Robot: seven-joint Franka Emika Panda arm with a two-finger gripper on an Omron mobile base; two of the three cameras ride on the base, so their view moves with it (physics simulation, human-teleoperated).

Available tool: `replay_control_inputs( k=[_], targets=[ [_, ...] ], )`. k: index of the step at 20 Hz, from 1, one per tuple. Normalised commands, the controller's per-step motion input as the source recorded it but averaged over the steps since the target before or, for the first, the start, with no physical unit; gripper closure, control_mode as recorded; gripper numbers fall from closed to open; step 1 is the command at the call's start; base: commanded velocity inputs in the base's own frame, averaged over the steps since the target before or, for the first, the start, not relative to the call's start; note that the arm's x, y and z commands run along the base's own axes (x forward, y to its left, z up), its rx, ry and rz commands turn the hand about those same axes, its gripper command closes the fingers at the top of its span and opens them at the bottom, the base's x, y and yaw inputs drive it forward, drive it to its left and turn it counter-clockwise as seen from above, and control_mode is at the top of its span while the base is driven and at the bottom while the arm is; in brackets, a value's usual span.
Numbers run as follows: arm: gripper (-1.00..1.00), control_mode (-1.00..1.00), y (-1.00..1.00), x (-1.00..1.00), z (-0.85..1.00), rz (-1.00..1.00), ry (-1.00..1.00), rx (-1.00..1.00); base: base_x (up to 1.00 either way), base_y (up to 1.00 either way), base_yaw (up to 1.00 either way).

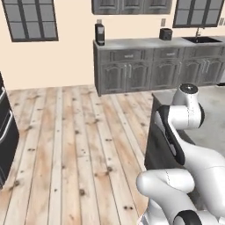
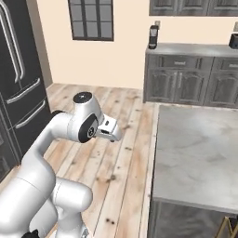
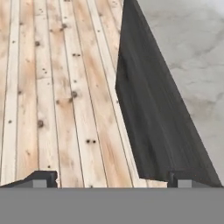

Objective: There is a wine glass and glass cup on the dining counter. Place the wine bottle next to the wine glass and the juice bottle next to the glass cup.

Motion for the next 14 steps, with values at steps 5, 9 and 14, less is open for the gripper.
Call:
replay_control_inputs(
  k=[5, 9, 14],
  targets=[
    [-1.00, 1.00, 0.00, 0.00, 0.00, 0.00, 0.00, 0.00, 0.81, 0.46, -0.15],
    [-1.00, 1.00, 0.00, 0.00, 0.00, 0.00, 0.00, 0.00, 0.82, 0.44, -0.18],
    [-1.00, 1.00, 0.00, 0.00, 0.00, 0.00, 0.00, 0.00, 0.85, 0.38, -0.21]
  ],
)
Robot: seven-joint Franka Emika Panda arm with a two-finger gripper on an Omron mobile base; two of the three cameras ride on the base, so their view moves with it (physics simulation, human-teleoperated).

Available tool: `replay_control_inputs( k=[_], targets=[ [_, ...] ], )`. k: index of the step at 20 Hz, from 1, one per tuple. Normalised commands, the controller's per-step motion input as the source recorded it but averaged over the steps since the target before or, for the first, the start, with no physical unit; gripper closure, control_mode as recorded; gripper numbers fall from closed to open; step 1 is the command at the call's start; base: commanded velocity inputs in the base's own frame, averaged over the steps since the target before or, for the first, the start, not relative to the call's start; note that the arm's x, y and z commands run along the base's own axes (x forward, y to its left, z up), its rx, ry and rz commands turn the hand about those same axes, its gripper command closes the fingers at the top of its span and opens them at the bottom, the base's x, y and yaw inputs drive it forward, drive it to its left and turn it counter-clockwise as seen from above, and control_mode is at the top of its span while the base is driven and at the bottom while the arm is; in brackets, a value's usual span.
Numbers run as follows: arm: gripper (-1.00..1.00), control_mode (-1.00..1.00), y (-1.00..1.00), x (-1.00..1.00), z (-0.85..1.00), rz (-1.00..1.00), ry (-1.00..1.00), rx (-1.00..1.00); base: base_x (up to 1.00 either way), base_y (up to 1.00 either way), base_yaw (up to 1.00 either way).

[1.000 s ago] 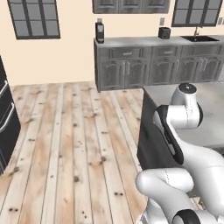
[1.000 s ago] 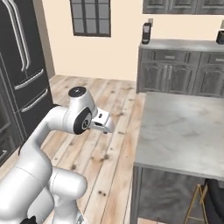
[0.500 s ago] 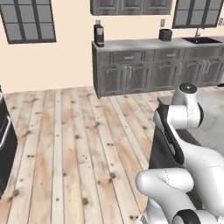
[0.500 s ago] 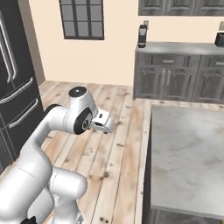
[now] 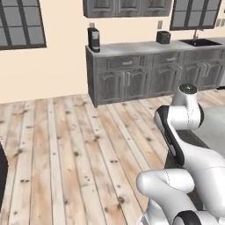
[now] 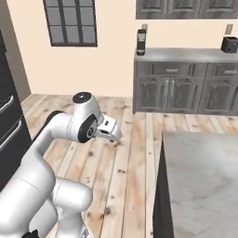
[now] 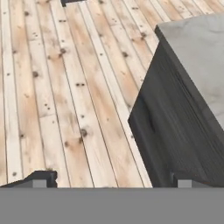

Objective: There is a wine glass and glass cup on the dining counter. Place the wine bottle next to the wine glass and the juice bottle next to the glass cup.

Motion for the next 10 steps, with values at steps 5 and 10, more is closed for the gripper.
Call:
replay_control_inputs(
  k=[5, 10],
  targets=[
    [-1.00, 1.00, 0.00, 0.00, 0.00, 0.00, 0.00, 0.00, 0.79, 0.34, -0.31],
    [-1.00, 1.00, 0.00, 0.00, 0.00, 0.00, 0.00, 0.00, 0.77, 0.34, -0.34]
  ],
)
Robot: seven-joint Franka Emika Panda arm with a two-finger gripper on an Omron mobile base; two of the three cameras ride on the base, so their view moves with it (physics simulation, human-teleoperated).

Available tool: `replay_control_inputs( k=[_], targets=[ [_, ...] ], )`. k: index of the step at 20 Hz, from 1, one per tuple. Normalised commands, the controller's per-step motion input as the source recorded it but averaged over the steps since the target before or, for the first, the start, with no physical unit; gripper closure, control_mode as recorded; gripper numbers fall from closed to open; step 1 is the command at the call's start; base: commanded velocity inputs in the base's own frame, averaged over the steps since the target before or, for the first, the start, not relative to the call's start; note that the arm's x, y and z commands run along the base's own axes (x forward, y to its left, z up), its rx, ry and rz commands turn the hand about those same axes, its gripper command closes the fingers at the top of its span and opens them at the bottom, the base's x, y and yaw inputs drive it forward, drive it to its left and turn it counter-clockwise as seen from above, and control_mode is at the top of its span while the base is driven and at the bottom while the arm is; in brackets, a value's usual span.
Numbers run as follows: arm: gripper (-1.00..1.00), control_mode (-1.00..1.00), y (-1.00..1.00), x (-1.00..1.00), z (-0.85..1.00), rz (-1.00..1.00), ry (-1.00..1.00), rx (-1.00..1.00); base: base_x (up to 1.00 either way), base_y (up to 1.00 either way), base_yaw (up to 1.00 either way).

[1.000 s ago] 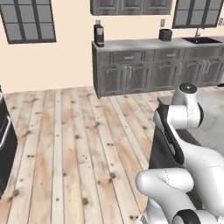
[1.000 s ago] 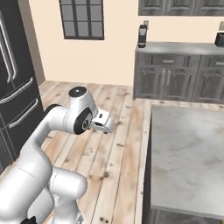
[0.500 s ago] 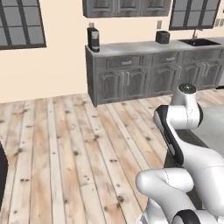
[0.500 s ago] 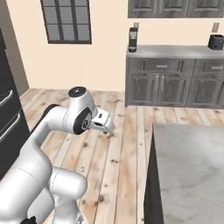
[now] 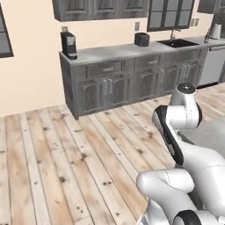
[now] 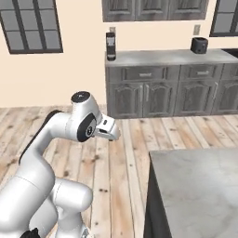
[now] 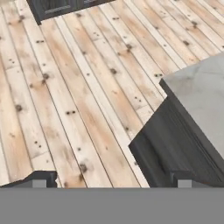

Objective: There is a wine glass and glass cup on the dining counter. Place the wine bottle next to the wine glass and the juice bottle next to the glass cup.

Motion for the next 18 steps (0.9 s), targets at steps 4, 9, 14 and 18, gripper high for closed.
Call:
replay_control_inputs(
  k=[4, 9, 14, 18],
  targets=[
    [-1.00, 1.00, 0.00, 0.00, 0.00, 0.00, 0.00, 0.00, 0.76, 0.33, -0.36],
    [-1.00, 1.00, 0.00, 0.00, 0.00, 0.00, 0.00, 0.00, 0.76, 0.33, -0.36],
    [-1.00, 1.00, 0.00, 0.00, 0.00, 0.00, 0.00, 0.00, 0.75, 0.33, -0.37],
    [-1.00, 1.00, 0.00, 0.00, 0.00, 0.00, 0.00, 0.00, 0.69, 0.34, -0.42]
  ],
)
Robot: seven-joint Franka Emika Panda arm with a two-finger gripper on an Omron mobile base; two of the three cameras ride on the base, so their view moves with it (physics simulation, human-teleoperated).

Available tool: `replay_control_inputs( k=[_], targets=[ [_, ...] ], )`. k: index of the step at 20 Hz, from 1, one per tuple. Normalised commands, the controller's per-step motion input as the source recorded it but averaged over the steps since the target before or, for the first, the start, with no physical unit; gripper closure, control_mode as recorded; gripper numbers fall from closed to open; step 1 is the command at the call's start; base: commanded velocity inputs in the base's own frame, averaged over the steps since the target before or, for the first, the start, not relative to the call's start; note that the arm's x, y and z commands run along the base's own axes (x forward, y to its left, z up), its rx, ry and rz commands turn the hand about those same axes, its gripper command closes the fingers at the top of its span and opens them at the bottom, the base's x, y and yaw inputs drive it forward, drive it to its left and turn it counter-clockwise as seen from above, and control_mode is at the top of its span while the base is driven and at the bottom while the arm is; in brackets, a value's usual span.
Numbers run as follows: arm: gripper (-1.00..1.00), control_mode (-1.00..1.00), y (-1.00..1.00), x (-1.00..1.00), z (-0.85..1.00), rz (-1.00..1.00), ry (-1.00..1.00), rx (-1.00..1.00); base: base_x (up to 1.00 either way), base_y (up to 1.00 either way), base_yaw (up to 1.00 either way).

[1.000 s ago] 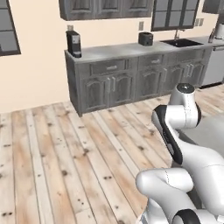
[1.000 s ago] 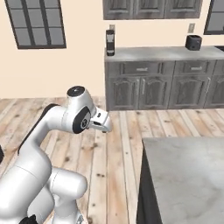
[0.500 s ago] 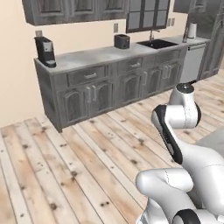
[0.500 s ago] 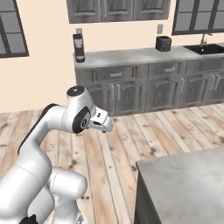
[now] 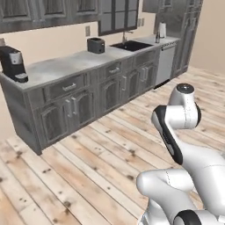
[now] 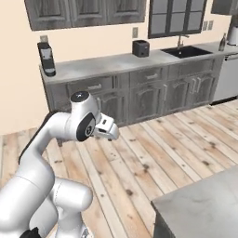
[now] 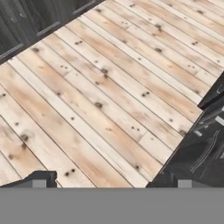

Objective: There is a wine glass and glass cup on the dining counter. Place the wine bottle next to the wine glass and the juice bottle next to the glass cup.

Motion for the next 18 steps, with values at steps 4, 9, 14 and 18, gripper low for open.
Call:
replay_control_inputs(
  k=[4, 9, 14, 18],
  targets=[
    [-1.00, 1.00, 0.00, 0.00, 0.00, 0.00, 0.00, 0.00, 0.67, 0.30, -0.43],
    [-1.00, 1.00, 0.00, 0.00, 0.00, 0.00, 0.00, 0.00, 0.69, 0.26, -0.42],
    [-1.00, 1.00, 0.00, 0.00, 0.00, 0.00, 0.00, 0.00, 0.70, 0.26, -0.41],
    [-1.00, 1.00, 0.00, 0.00, 0.00, 0.00, 0.00, 0.00, 0.81, 0.24, -0.30]
  ],
)
